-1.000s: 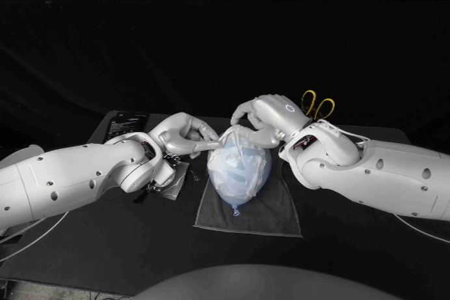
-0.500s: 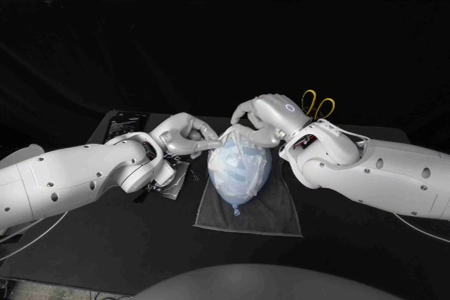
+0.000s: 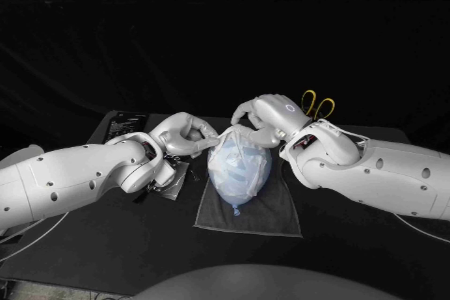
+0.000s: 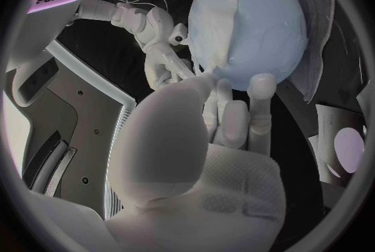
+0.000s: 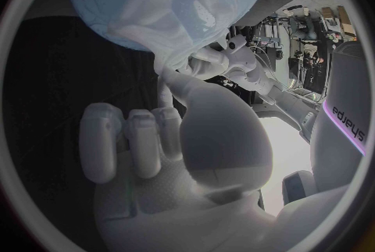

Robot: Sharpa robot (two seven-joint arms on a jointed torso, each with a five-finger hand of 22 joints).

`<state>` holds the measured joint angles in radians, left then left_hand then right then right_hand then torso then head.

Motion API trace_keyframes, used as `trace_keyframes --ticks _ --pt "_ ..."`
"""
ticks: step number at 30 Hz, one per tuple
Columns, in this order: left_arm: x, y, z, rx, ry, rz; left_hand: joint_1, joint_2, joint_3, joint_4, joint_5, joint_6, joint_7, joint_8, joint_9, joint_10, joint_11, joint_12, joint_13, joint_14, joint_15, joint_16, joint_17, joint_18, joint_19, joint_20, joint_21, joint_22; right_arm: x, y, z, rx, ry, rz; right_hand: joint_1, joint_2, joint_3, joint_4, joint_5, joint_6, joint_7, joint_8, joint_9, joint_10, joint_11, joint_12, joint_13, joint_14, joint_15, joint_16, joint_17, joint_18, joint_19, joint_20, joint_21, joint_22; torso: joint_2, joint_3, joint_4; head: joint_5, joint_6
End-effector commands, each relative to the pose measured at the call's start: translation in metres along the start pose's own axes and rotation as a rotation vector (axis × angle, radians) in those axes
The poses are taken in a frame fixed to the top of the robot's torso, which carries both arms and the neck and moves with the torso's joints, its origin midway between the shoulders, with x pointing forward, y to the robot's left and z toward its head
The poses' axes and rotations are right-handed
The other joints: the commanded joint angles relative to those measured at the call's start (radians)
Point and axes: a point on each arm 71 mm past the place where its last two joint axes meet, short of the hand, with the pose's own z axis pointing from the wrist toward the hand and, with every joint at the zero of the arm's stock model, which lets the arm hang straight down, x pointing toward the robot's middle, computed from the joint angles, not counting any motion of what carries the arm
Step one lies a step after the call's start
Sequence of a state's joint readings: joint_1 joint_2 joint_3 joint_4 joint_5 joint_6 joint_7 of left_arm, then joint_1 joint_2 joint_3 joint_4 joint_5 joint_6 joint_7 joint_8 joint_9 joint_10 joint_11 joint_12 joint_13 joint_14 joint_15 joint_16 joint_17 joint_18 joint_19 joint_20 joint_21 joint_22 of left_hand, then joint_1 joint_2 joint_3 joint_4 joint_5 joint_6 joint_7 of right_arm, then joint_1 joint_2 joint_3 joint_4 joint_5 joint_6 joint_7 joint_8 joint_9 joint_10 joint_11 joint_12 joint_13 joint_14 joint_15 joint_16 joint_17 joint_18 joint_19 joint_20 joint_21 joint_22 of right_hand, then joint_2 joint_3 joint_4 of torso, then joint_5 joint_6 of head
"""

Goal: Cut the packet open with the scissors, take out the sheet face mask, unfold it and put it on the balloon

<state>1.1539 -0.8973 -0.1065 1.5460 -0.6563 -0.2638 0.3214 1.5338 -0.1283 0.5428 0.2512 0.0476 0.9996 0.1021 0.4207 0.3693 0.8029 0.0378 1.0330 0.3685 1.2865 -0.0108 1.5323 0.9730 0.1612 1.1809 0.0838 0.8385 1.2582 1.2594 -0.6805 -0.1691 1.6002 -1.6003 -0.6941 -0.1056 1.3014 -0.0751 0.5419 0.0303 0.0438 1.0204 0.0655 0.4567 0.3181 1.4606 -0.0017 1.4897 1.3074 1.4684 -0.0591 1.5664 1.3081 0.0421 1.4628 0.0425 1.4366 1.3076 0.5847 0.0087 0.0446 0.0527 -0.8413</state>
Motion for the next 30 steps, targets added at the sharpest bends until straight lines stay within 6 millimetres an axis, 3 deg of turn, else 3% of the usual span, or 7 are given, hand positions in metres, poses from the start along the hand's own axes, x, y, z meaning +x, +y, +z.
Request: trace_keyframes --ticks 1,4,6,14,22,30 --pt "-0.001 -0.002 0.0 0.013 -0.017 -0.034 -0.03 -0.019 0.076 -0.039 0.003 -0.011 0.006 0.009 0.048 -0.002 0.005 0.005 0.005 -0.008 -0.003 -0.006 -0.002 -0.01 -0.012 0.0 0.004 0.006 -0.001 0.0 0.0 -0.007 0.0 -0.007 0.003 0.006 0.007 0.0 0.005 0.007 0.001 0.004 0.001 0.058 -0.005 0.006 0.189 0.102 -0.008 0.004 0.263 -0.015 0.059 -0.002 0.004 0.227 0.0 0.0001 0.0003 0.0 0.0" --pt "-0.001 -0.002 0.0 0.011 -0.022 -0.044 -0.035 -0.024 0.088 -0.046 0.003 -0.012 0.008 0.009 0.05 -0.004 0.005 0.005 0.006 -0.009 -0.002 -0.007 -0.001 -0.009 -0.014 0.0 0.004 0.006 -0.001 0.0 0.0 -0.006 0.0 -0.008 0.003 0.006 0.007 0.0 0.005 0.007 0.001 0.004 0.001 0.058 -0.005 0.006 0.189 0.102 -0.008 0.004 0.263 -0.015 0.059 -0.002 0.004 0.227 0.0 0.0003 0.0003 0.0 0.001" --pt "-0.002 -0.002 0.0 0.01 -0.027 -0.052 -0.071 -0.037 0.138 -0.075 0.002 -0.014 0.008 0.016 0.063 -0.003 0.005 0.01 0.011 -0.01 -0.001 -0.007 -0.001 -0.009 -0.017 0.001 0.008 0.013 -0.001 0.0 0.0 -0.006 -0.001 -0.008 0.004 0.005 0.008 -0.001 0.005 0.004 0.001 0.009 0.004 0.057 -0.005 0.006 0.189 0.102 -0.008 0.004 0.263 -0.015 0.059 -0.002 0.003 0.227 0.0 0.0003 0.0004 0.001 0.001" --pt "-0.008 -0.005 0.0 0.011 -0.056 -0.065 -0.083 -0.038 0.151 -0.085 0.002 -0.012 0.007 0.019 0.069 0.0 0.004 0.013 0.013 -0.009 -0.002 -0.007 0.001 -0.009 -0.016 0.001 0.012 0.016 -0.001 -0.001 0.001 -0.006 -0.008 -0.008 0.004 0.005 0.008 -0.001 0.005 0.004 0.001 0.009 0.004 0.057 -0.005 0.006 0.189 0.102 -0.008 0.004 0.263 -0.015 0.059 -0.002 0.003 0.227 0.0 0.0003 0.0002 0.0 0.004" --pt "-0.026 -0.006 0.005 -0.016 -0.081 -0.057 -0.088 -0.039 0.154 -0.087 0.002 -0.012 0.007 0.02 0.07 0.0 0.004 0.014 0.014 -0.005 -0.002 -0.006 0.009 -0.01 -0.013 0.001 0.018 0.019 0.0 -0.002 0.003 -0.001 -0.002 -0.01 0.004 0.005 0.008 -0.001 0.005 0.004 0.001 0.009 0.004 0.057 -0.005 0.006 0.189 0.102 -0.008 0.004 0.263 -0.015 0.059 -0.002 0.003 0.227 0.001 0.0018 0.0003 0.003 0.006" --pt "-0.033 -0.004 0.011 -0.053 -0.042 0.012 -0.094 -0.041 0.16 -0.094 0.002 -0.013 0.007 0.022 0.073 0.002 0.004 0.016 0.016 0.012 -0.003 -0.003 0.039 -0.015 0.002 0.0 0.043 0.029 0.001 -0.006 0.006 0.02 0.002 0.0 0.004 0.006 0.008 -0.002 0.005 0.003 0.001 0.011 0.005 0.057 -0.004 0.006 0.19 0.102 -0.008 0.004 0.263 -0.014 0.058 -0.002 0.001 0.226 0.001 0.0005 0.0003 0.003 0.007"
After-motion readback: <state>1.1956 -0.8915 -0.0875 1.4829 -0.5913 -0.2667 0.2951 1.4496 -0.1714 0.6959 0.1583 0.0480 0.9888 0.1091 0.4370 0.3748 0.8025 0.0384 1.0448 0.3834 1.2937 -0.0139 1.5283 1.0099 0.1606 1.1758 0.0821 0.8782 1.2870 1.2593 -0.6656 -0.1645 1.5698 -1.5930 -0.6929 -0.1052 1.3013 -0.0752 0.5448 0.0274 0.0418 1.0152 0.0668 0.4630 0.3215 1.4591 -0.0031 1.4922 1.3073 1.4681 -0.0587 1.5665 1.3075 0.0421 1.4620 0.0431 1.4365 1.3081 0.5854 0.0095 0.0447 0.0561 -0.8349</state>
